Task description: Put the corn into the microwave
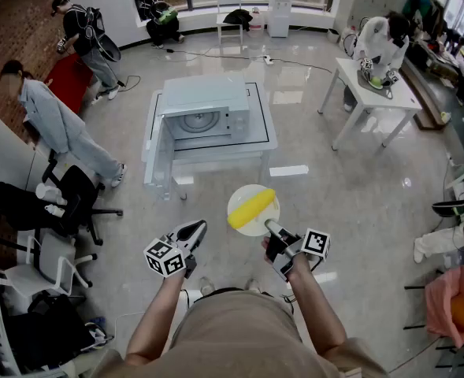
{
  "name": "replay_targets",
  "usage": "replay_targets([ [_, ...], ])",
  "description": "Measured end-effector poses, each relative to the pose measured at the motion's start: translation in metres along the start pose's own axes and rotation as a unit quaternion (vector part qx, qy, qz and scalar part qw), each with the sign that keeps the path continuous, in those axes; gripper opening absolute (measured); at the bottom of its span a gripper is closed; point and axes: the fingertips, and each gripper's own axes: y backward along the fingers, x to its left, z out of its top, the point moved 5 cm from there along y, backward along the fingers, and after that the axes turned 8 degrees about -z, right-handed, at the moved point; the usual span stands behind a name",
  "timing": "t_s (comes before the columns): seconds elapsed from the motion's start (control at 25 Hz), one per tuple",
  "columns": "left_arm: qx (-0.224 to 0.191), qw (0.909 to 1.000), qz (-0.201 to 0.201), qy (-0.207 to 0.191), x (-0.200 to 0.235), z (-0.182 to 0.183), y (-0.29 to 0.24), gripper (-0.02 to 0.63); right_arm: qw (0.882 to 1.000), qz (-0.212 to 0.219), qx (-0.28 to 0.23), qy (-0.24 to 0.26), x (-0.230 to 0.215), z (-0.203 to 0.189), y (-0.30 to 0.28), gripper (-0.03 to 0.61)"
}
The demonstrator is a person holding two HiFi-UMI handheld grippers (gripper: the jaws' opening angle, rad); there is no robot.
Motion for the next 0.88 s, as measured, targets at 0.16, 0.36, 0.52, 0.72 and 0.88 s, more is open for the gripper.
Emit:
replay_targets([
  [0.16,0.002,1.0000,-0.001,0.001,-0.018,-0.007,-0.013,0.005,1.000,0.005,0.002,-0.005,0.000,0.006,0.013,0.015],
  [0.36,0.004,1.0000,0.002,0.000,-0.036,-0.015,-0.025,0.005,1.000,0.004,0.008,-0.006,-0.007,0.012,0.030,0.016],
  [0.52,0.004,1.0000,0.005,-0.005,-0.048,-0.020,-0.037,0.005,1.000,-0.001,0.018,-0.002,-0.008,0.019,0.038,0.017],
  [0.72,0.002,0.9998,0.012,-0.016,-0.066,-0.018,-0.046,0.005,0.999,0.000,0.031,-0.010,-0.009,0.025,0.045,0.017],
  [0.88,0.007,0.9996,0.019,-0.020,-0.070,-0.019,-0.044,0.005,0.999,0.005,0.036,-0.029,-0.014,0.026,0.046,0.017],
])
